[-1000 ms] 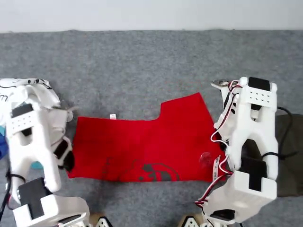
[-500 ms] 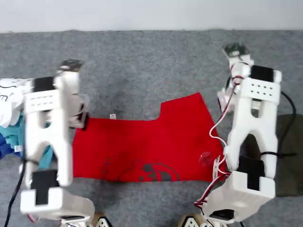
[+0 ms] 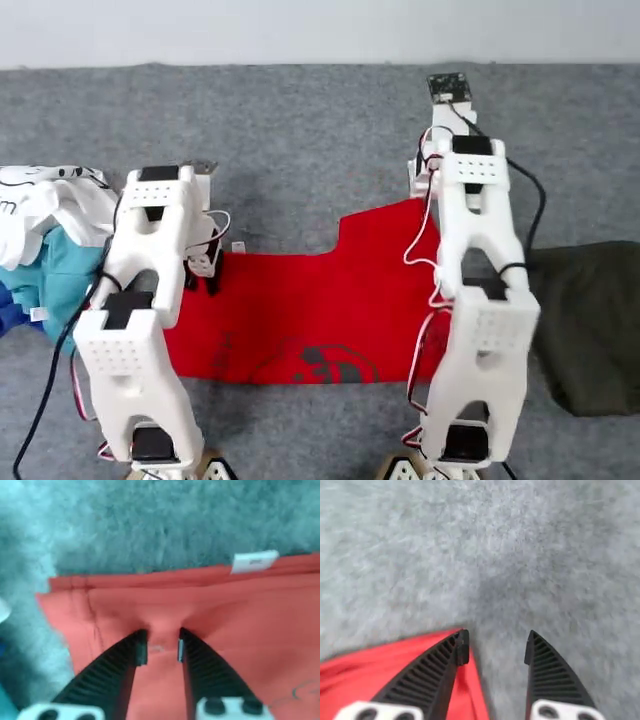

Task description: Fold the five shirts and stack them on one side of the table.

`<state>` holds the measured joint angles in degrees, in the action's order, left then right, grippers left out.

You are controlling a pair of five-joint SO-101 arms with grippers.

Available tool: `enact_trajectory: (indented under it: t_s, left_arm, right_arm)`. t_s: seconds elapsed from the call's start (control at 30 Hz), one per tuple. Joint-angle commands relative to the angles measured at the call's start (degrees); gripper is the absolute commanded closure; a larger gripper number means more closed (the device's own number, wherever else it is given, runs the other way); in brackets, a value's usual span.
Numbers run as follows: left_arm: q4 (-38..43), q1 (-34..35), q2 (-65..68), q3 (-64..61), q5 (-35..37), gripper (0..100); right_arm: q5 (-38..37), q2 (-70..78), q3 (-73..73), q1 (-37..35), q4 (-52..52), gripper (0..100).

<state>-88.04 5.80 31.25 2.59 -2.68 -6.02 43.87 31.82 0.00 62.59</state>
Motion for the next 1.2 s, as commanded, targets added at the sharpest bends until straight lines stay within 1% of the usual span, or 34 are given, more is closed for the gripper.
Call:
enact_trajectory:
  t_s: [0.0, 0.23, 0.5, 0.77, 1.03, 1.17]
  left_arm:
    - [2.5, -0.6, 1.2, 1.6, 0.5, 89]
    - [4.7, -0.6, 2.2, 1.5, 0.5, 89]
    - [5.2, -0.6, 2.3, 1.4, 0.4, 89]
    - [5.2, -0.6, 2.4, 1.3, 0.4, 89]
    - [5.2, -0.6, 2.4, 1.3, 0.4, 89]
    - [5.2, -0.6, 2.4, 1.3, 0.4, 89]
  right_arm:
    - [1.1, 7.5, 12.8, -0.6, 2.7, 80.9]
    - [0.8, 22.3, 36.0, -0.7, 13.3, 80.9]
    - [0.7, 31.6, 54.3, -3.9, 19.6, 80.9]
    - [0.6, 32.4, 63.6, -5.2, 26.2, 80.9]
    - [0.6, 32.7, 63.5, -5.3, 32.1, 80.9]
    - [0.6, 33.4, 62.6, -5.8, 32.2, 80.9]
